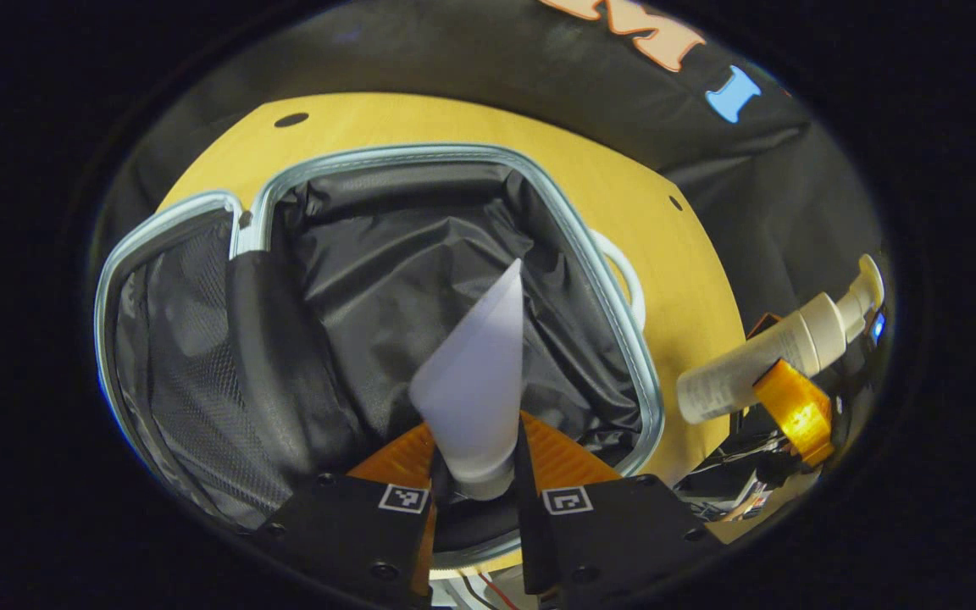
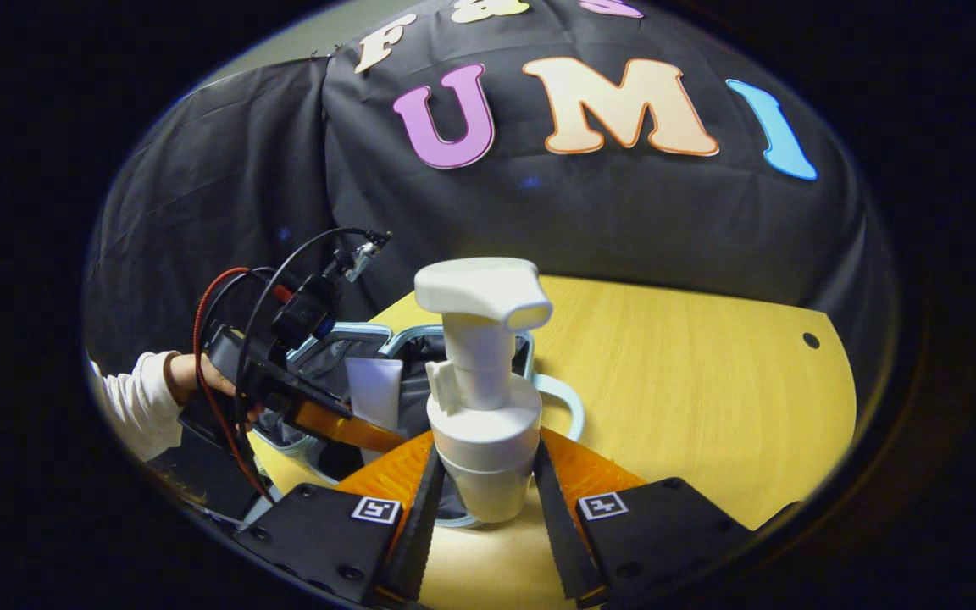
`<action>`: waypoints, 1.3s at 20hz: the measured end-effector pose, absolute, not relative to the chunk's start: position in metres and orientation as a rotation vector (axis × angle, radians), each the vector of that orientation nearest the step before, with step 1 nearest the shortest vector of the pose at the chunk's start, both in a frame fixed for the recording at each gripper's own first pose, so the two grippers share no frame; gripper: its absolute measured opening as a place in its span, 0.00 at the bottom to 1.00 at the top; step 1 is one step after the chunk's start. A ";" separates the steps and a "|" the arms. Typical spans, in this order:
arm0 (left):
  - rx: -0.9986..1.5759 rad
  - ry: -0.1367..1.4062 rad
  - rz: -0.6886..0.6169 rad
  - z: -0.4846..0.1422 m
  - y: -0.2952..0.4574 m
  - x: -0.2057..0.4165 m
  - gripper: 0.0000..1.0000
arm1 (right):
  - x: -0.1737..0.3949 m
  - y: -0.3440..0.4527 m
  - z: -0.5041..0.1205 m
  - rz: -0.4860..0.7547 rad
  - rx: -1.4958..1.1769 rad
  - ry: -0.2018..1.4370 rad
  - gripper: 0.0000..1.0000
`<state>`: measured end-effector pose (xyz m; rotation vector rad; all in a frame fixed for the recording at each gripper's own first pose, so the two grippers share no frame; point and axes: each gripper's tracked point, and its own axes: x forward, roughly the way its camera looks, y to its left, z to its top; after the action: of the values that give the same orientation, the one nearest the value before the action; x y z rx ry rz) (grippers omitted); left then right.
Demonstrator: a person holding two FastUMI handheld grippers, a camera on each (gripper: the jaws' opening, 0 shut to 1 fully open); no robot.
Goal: First open the suitcase, pack the skin care products into it, and then close the suitcase.
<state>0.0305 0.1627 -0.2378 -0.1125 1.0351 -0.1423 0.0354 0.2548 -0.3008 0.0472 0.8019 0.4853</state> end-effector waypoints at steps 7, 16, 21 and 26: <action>-0.190 0.979 -0.132 -0.220 0.173 0.046 0.56 | 0.028 0.295 -0.349 0.512 0.038 0.960 0.61; -0.233 0.629 -0.021 -0.113 0.223 0.023 0.87 | 0.017 0.309 -0.385 0.495 -0.018 1.077 0.60; -0.294 0.536 0.146 -0.077 0.288 -0.036 0.87 | 0.021 0.311 -0.396 0.458 -0.018 1.095 0.59; -0.408 0.450 0.341 -0.071 0.370 -0.093 0.87 | 0.031 0.316 -0.388 0.433 0.030 1.050 0.61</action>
<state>-0.0934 0.3705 -0.0705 -0.4077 0.4501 0.3407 0.0307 0.3163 -0.3877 0.0300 1.0503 0.4329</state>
